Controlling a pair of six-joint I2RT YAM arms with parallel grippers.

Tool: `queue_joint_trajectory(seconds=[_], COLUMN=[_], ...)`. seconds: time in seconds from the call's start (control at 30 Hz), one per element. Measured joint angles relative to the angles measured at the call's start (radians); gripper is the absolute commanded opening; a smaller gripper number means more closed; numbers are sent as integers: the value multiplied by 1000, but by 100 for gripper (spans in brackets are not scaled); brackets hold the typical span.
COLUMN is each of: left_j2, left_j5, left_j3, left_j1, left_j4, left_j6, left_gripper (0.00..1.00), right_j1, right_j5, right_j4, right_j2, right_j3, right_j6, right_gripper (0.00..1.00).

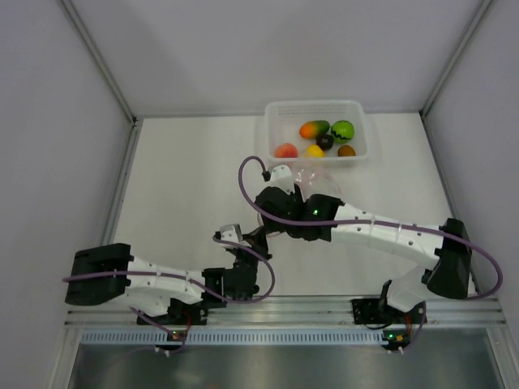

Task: Open the zip-top bag and remove the fake food
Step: Pick up the fake fruit from the zipper food storage bag.

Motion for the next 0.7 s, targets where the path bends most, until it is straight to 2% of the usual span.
queue_joint_trajectory(seconds=[0.23, 0.47, 0.7], left_j2=[-40, -91, -117], left_j5=[21, -2, -12], left_j3=[0, -2, -10], left_j1=[0, 0, -6], left_j4=[-1, -21, -29], left_j6=[29, 88, 105], left_gripper=[0, 0, 0], right_j1=[6, 7, 9], right_j5=[-31, -81, -105], right_j4=[3, -92, -94], right_j2=[21, 145, 152], right_j3=[1, 72, 85], right_j6=[-58, -75, -87], right_gripper=[0, 0, 0])
